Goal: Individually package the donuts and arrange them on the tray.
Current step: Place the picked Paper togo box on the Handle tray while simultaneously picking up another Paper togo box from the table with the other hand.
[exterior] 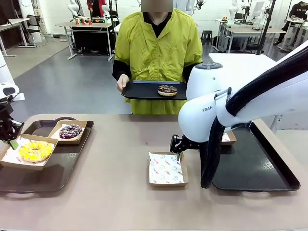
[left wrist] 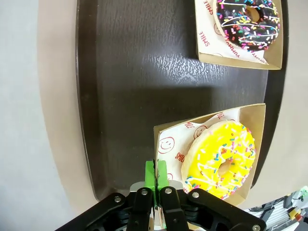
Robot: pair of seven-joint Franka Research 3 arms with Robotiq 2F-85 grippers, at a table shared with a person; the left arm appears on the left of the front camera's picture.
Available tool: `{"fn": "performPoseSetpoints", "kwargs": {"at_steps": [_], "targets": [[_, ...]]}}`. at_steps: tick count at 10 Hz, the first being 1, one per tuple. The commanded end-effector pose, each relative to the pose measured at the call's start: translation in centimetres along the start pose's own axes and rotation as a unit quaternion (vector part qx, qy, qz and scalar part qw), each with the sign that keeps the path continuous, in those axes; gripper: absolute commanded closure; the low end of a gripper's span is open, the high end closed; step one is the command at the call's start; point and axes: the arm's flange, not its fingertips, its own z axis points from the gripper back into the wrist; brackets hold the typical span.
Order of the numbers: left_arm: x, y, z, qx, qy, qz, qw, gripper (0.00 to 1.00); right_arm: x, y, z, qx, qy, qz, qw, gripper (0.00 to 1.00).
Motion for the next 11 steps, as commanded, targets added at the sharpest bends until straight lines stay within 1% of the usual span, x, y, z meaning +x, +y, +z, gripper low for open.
{"fn": "performPoseSetpoints", "kwargs": {"at_steps": [1,4,8,9,11], "targets": [[0.2,-0.1,-1.2,0.004,-0.009,0.013,1.000,0.99,0.2,1.4,-1.8,0.010,-0.018,-0.014,1.000,0.00],[0.3,-0.2,-2.0,0.008,-0.001,0.012,1.000,0.99,0.2,2.1,-3.0,0.018,-0.019,0.003,1.000,0.00],[0.8,-0.7,-2.8,0.015,0.000,0.006,1.000,0.99,0.5,2.2,-3.9,0.020,-0.010,0.004,1.000,0.00],[0.7,-0.9,-3.0,0.019,-0.003,0.003,1.000,0.99,0.5,2.2,-3.9,0.020,-0.010,0.005,1.000,0.00],[0.7,-1.3,-3.3,0.029,-0.029,-0.009,0.999,0.99,0.5,2.1,-3.9,0.023,-0.010,0.007,1.000,0.00]]}}
